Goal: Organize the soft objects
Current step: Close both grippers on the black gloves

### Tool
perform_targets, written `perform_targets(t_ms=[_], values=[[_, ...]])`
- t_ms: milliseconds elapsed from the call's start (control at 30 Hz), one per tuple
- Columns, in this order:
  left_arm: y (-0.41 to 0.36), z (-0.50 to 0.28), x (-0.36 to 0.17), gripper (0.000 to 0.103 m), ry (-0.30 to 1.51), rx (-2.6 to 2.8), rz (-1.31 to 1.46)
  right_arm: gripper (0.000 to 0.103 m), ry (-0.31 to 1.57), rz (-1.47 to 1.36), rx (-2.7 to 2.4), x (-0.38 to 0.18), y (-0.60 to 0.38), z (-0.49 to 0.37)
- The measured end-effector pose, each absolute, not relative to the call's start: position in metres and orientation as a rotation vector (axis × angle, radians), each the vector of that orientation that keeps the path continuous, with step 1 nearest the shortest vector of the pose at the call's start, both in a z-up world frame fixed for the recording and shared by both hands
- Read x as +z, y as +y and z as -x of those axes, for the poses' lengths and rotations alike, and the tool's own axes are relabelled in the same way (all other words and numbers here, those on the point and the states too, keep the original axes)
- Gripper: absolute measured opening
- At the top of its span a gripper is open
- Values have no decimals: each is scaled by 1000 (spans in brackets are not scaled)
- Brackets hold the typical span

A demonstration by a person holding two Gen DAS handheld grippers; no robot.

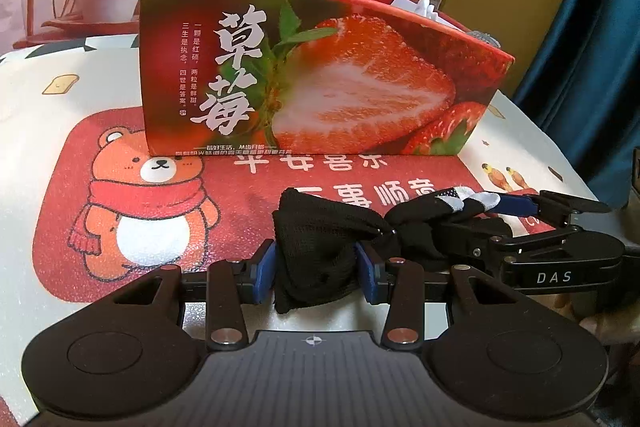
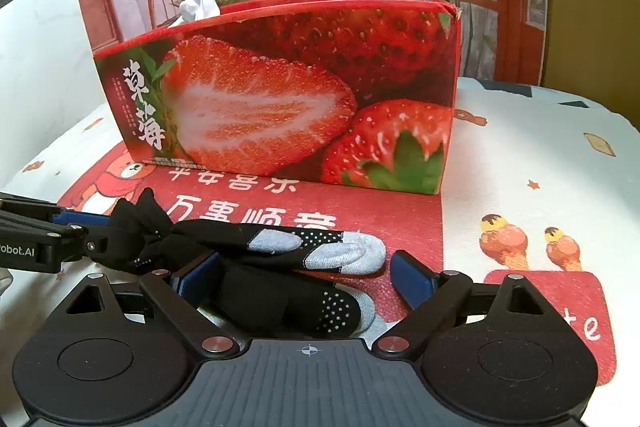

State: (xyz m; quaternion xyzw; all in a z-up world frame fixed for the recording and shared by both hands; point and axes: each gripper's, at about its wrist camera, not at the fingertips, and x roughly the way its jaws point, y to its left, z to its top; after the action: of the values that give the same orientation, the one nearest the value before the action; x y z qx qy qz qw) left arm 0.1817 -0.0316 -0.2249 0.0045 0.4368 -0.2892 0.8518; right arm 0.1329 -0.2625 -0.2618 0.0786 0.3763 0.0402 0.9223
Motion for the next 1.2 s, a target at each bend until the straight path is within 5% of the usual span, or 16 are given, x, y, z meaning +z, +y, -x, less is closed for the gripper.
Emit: perform_targets(t_ms=[367,667,933,1200], values=[[-31,-181,-224,45,920,-602,-21,88,771,-157,87,-262,-261,-133],[-36,-173,-219,35,934,-593,-48,67,797,-152,121,-256,-252,-127],[-34,-164,-207,20,923,-606,-42,25,828,-199,165,-245,-245,-119],[-19,-170,-155,20,788,-590,36,22,694,-190,195,-198,-247,-124]])
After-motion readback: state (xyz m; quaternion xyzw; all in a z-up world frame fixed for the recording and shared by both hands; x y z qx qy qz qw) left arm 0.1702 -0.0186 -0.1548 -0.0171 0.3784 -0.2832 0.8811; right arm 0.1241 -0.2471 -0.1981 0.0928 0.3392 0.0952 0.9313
